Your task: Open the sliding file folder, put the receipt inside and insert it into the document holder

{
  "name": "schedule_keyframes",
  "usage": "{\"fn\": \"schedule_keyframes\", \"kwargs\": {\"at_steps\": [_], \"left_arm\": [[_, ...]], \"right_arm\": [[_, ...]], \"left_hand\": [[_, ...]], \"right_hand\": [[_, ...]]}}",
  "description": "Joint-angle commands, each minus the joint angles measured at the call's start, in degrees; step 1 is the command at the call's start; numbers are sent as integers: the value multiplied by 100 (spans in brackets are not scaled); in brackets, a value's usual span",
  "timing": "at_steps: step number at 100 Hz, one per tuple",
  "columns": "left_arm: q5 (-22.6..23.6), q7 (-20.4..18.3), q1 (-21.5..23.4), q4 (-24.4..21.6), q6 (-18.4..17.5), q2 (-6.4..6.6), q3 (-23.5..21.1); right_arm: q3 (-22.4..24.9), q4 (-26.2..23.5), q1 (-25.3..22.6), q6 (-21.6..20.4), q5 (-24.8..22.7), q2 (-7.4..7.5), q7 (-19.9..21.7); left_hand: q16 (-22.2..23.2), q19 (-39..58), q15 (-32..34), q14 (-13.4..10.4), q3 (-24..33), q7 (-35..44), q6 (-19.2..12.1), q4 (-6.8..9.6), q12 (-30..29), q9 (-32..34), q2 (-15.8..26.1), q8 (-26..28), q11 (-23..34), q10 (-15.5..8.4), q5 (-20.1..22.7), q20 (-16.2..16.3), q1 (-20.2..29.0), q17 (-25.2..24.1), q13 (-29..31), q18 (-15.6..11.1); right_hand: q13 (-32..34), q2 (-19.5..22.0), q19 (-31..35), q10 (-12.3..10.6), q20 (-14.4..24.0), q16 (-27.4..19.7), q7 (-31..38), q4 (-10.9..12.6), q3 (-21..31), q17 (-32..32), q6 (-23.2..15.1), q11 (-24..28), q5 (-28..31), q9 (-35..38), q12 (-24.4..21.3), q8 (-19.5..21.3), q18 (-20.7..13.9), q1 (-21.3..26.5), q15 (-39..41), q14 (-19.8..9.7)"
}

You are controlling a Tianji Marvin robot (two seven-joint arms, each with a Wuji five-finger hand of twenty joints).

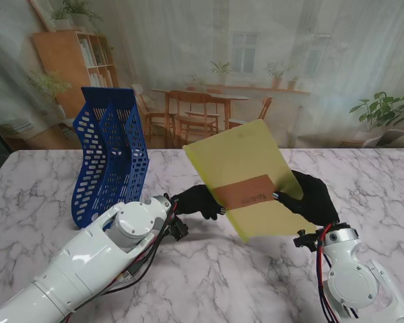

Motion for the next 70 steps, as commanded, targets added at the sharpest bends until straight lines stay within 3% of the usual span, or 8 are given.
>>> {"fn": "schedule_keyframes", "kwargs": {"at_steps": [1,70], "left_arm": [[-10,-32,9,-11,-14,-29,5],[344,127,81,-183,-145,43,-247]], "right_arm": [[-24,13,-22,43,-64,-5,-2],[77,141,-49,84,-1019,170,315]], "left_hand": [[63,249,257,63,-30,402,28,41,64,193,218,-10,122,-69,301,164,183,99,192,-232],[67,471,430,-47,-14,636,175,56,-88,495,52,-86,478,34,468,142,183,494,607,-262]], "right_hand": [[132,200,84,8,30,-11,523,255,375,80,-586,198,199,-12,23,272,-70,514,179,-189],[135,25,188,83,110,152,492,253,498,161,-577,198,382,130,72,223,7,513,572,-168]]}}
